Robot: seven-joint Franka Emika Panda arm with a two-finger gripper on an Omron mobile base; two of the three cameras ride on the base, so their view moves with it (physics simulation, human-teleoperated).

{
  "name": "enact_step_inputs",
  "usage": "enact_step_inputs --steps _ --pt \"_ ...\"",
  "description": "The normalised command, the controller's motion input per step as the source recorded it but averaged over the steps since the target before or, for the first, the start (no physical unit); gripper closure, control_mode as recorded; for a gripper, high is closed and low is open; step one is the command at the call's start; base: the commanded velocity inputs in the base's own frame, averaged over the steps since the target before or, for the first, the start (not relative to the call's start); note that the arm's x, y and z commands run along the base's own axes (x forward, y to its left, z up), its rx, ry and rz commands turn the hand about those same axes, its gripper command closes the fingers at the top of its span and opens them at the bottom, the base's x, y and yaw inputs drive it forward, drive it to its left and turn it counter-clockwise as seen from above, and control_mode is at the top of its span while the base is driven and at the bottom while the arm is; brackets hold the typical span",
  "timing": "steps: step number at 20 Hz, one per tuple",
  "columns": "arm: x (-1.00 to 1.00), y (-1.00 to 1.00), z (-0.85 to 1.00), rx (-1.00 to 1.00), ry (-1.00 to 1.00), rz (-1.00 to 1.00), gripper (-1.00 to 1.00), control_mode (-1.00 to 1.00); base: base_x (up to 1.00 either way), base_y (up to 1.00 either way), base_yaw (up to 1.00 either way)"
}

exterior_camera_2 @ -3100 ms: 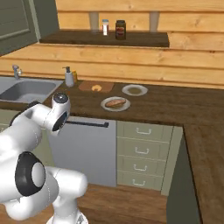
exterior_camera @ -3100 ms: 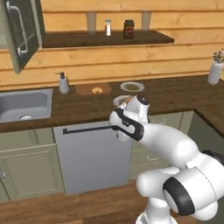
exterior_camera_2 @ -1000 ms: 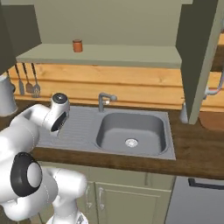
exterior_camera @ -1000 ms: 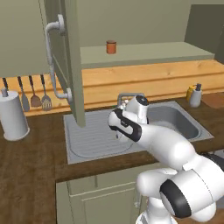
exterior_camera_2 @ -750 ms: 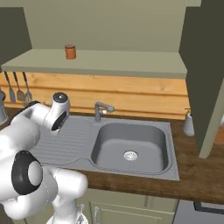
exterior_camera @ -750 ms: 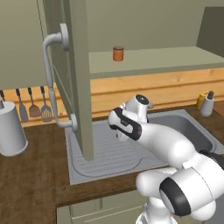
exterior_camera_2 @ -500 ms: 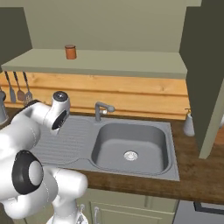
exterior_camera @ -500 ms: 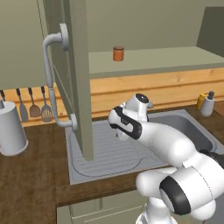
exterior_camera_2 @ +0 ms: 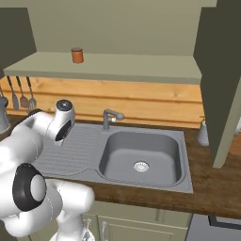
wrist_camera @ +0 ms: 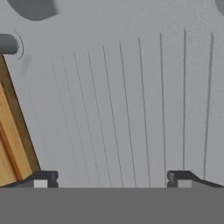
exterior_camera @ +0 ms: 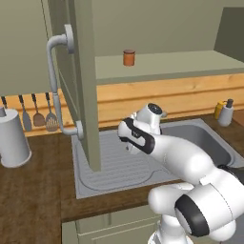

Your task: From the different types of pastries on the counter, select a croissant and place it on the cutting board. Then retrieve a jar of jam from the cabinet and place it alongside the croissant on the cutting board.

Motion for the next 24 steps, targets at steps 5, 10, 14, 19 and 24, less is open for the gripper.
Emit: enact_step_inputs --steps 5,10,14,19,24 --pt "0.33 0.0 0.05 0.02 0.01 0.02 -1.0 -1.0 0.04 0.0 0.0" --pt "0.44 -0.06 0.41 0.0 -0.03 0.36 -1.0 -1.0 0.0 0.0 0.0" --pt "-0.01 0.0 0.36 -0.01 -0.15 0.6 -1.0 -1.0 0.0 0.0 0.0" --pt "-0.08 0.21 0.46 -0.13 -0.3 0.47 -1.0 -1.0 0.0 0.0 0.0" --pt "-0.16 0.59 0.16 -0.45 -0.56 0.36 -1.0 -1.0 0.0 0.0 0.0"
